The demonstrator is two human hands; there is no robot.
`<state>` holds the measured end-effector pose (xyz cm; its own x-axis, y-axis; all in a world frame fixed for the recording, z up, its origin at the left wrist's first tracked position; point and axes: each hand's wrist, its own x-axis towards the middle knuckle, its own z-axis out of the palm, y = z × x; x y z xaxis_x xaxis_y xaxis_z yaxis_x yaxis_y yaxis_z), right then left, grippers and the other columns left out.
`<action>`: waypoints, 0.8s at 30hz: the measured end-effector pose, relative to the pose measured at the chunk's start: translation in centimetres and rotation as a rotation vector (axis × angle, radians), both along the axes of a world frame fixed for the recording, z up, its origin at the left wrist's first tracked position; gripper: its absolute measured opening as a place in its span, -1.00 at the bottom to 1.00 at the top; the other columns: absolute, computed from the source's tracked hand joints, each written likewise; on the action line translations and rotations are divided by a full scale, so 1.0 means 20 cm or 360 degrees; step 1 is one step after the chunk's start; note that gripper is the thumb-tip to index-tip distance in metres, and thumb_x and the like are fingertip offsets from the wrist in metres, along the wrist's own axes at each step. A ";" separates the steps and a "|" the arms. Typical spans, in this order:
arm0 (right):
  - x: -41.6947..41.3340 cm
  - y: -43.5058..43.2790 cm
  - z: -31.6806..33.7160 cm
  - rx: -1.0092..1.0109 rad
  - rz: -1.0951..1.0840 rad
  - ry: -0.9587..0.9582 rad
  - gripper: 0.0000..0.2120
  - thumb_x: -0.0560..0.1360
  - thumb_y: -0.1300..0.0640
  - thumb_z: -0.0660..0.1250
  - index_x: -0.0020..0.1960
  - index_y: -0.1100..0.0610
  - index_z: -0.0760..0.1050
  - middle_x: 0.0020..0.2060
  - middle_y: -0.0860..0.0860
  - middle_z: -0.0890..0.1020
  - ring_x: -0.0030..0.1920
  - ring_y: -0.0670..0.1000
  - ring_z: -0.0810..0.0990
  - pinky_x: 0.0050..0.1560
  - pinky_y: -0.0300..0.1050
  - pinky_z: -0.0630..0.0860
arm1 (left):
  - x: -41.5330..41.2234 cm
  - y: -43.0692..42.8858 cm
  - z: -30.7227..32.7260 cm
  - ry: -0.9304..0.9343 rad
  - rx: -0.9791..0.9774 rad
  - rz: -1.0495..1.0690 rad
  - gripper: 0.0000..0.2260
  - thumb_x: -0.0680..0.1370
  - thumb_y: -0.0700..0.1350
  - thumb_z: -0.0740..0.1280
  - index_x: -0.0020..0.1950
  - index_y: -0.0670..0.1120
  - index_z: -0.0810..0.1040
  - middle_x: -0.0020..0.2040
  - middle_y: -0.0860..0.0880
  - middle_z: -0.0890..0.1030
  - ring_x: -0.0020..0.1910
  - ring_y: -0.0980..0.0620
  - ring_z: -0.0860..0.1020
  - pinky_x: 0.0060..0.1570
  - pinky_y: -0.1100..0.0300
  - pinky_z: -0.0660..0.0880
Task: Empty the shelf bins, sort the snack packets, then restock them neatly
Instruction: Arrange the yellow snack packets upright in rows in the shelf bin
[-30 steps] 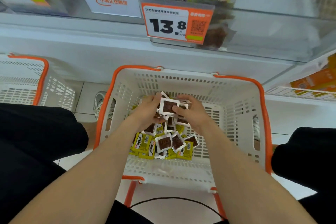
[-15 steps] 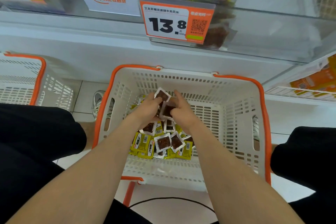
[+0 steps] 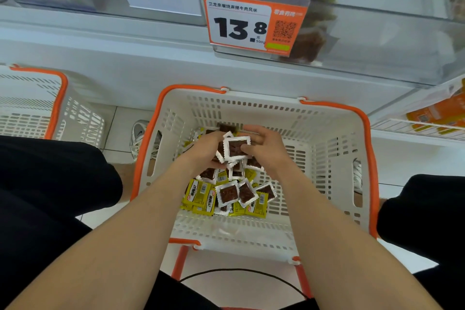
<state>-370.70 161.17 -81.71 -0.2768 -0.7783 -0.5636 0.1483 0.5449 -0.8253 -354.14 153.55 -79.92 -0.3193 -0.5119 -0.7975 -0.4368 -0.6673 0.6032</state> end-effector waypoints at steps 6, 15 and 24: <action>0.11 -0.01 -0.04 0.0051 0.0193 -0.0067 -0.50 0.49 0.45 0.36 0.37 0.12 0.58 0.22 0.00 0.71 0.22 -0.04 0.68 0.22 -0.07 0.62 | 0.07 0.02 -0.02 0.0008 -0.0252 -0.0281 -0.76 0.65 -0.09 0.41 0.32 0.03 0.58 0.17 -0.03 0.70 0.20 -0.06 0.66 0.21 -0.11 0.62; 0.20 0.27 -0.22 0.0886 0.0874 0.1027 0.14 0.13 -0.57 0.45 0.45 0.09 0.21 0.01 -0.04 0.67 0.06 0.10 0.65 -0.03 0.01 0.56 | 0.20 -0.04 -0.14 -0.0811 -0.0509 -0.1325 -0.50 0.69 -0.07 0.32 0.58 -0.20 0.29 0.55 -0.20 0.34 0.43 -0.20 0.43 0.24 0.07 0.45; 0.22 0.23 -0.28 0.0874 0.0828 0.0968 -0.46 0.46 -0.10 0.57 0.21 0.20 0.42 -0.03 0.10 0.63 -0.06 0.12 0.65 -0.15 -0.04 0.52 | 0.25 0.06 -0.29 -0.0809 -0.0931 -0.1521 -0.54 0.51 -0.18 0.55 0.39 -0.11 0.53 0.33 -0.06 0.36 0.28 -0.19 0.45 0.32 -0.06 0.49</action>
